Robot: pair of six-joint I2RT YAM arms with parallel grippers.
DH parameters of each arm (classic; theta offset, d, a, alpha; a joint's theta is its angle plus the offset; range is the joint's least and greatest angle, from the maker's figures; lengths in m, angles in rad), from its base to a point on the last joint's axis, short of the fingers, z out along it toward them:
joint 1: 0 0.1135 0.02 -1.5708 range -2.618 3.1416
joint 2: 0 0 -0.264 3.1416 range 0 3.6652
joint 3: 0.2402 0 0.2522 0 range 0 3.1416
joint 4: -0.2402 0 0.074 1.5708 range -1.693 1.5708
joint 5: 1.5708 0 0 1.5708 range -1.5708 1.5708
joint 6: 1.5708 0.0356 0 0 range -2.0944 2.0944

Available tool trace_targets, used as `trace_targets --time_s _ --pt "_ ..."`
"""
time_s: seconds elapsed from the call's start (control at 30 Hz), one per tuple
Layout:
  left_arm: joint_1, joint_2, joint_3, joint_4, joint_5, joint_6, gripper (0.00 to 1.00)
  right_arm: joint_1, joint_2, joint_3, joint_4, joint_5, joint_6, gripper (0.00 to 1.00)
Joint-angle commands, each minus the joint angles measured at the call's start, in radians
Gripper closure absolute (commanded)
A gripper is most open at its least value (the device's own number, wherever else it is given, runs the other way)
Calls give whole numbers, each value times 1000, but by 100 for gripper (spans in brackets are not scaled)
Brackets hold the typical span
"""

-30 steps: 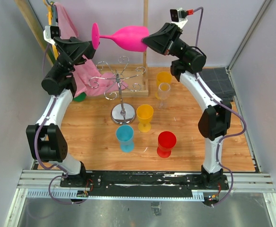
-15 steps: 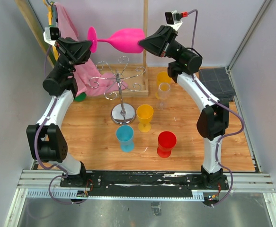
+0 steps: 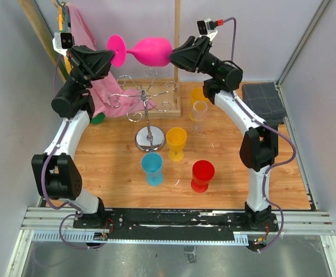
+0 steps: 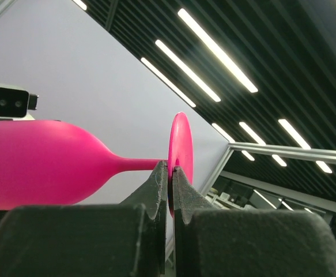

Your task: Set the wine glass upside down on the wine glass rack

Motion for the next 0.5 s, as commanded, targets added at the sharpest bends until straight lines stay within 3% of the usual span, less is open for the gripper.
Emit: trace_targets --time_s 0.0,0.27,0.47 --pt "33 -8 27 125 -29 -126 100 -16 -58 -59 81 -33 -9 56" --pt "81 -26 43 125 -25 -92 100 -115 -152 -207 84 -47 -18 48" --pt "139 -44 66 31 56 -16 100 -178 -211 -258 45 -88 -65 48"
